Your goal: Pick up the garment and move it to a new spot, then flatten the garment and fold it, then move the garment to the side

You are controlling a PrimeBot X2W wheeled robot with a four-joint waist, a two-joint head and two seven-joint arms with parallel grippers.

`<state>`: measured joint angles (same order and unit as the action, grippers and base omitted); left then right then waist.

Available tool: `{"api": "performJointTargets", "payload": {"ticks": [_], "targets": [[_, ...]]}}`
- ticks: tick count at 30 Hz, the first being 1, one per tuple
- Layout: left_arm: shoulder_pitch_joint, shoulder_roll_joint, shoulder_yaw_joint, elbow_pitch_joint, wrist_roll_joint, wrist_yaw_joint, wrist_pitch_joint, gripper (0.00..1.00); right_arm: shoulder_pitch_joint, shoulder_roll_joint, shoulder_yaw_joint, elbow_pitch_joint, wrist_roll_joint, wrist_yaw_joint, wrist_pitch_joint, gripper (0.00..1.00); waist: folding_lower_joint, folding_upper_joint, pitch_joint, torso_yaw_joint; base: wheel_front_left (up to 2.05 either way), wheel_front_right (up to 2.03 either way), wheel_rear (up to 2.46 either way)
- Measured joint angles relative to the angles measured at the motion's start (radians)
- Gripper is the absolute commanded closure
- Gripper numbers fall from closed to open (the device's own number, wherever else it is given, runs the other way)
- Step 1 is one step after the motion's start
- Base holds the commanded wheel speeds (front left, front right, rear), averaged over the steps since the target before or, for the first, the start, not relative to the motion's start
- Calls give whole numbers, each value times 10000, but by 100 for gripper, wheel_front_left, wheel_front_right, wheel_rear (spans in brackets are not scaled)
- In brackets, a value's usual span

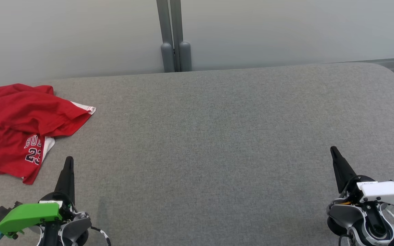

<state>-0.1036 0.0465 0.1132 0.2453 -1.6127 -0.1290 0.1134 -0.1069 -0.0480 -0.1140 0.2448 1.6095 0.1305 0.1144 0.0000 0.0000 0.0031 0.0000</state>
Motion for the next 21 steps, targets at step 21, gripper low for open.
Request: {"api": "performJointTargets", "payload": {"ticks": [21], "targets": [[0, 0, 0, 0, 0, 0, 0, 100, 0, 0, 0, 0, 0, 0, 0, 100, 0, 0, 0, 0, 0, 0, 0]]}}
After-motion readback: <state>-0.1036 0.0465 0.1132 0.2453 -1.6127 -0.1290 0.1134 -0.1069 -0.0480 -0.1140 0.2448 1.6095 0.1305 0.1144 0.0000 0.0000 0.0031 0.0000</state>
